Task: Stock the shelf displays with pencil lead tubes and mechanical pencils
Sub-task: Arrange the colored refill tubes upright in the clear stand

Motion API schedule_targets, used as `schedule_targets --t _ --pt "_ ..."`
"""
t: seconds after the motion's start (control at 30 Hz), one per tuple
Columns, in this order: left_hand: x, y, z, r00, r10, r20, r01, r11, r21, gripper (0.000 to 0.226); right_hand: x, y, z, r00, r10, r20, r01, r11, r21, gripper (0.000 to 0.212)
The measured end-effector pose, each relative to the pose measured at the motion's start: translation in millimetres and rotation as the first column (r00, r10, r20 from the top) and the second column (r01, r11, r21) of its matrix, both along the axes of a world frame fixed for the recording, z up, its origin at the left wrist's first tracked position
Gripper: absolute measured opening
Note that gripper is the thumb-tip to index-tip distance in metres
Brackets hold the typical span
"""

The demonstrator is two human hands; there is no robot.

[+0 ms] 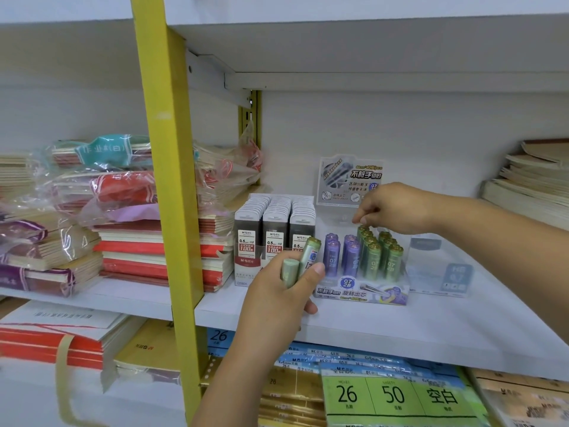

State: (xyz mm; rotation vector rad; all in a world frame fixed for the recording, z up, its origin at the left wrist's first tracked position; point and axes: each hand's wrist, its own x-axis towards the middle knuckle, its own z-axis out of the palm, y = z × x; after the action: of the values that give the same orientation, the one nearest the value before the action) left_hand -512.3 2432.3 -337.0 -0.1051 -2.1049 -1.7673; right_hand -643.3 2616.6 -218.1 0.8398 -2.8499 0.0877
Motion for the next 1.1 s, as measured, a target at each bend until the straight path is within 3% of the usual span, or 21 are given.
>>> schedule_targets --t 0.1,0.2,0.27,0.37,0.43,0.57,0.73,0.87,0.97,1.1 --pt "2 -2 1 1.0 -0.031 -0.001 0.031 0.997 0.064 0.008 25 -3 -3 0.988 0.091 -0.122 -0.116 0.968 -0.22 0.022" --pt "2 -2 2 0.998 -0.052 -0.03 0.054 0.995 0.087 0.003 66 -14 -13 0.939 0.32 0.126 -0.212 0.825 -0.524 0.023" --pt "1 0 4 0.996 -0.072 -0.054 0.076 0.993 0.094 0.004 82 -19 -21 0.9 0.377 0.218 -0.196 0.798 -0.57 0.035" --pt "3 3 5 0.992 -0.106 -0.074 0.112 0.99 0.083 0.008 88 -20 -27 0.916 0.353 0.189 -0.184 0.791 -0.583 0.012" --pt "6 0 5 0.99 -0.127 -0.069 0.133 0.987 0.095 0.014 87 -13 -25 0.928 0.321 0.188 -0.142 0.773 -0.618 0.015" --pt "8 -5 8 0.989 -0.133 -0.062 0.14 0.98 0.138 0.014 86 2 -20 0.882 0.356 0.308 0.008 0.643 -0.766 0.028" --pt "3 4 5 0.989 -0.126 -0.073 0.137 0.974 0.18 0.02 85 2 -29 0.83 0.432 0.353 0.105 0.5 -0.859 0.023" --pt "-1 6 1 0.993 -0.114 -0.028 0.117 0.984 0.131 0.029 76 14 -12 0.927 0.321 0.197 -0.001 0.526 -0.851 0.028" --pt "-6 4 -2 0.99 -0.141 -0.013 0.142 0.985 0.095 0.022 59 30 11 0.992 0.121 -0.017 -0.092 0.653 -0.752 0.028" --pt "-9 7 -3 0.988 -0.143 -0.051 0.146 0.988 0.047 0.009 36 39 20 0.979 0.009 -0.203 -0.12 0.835 -0.537 0.024"
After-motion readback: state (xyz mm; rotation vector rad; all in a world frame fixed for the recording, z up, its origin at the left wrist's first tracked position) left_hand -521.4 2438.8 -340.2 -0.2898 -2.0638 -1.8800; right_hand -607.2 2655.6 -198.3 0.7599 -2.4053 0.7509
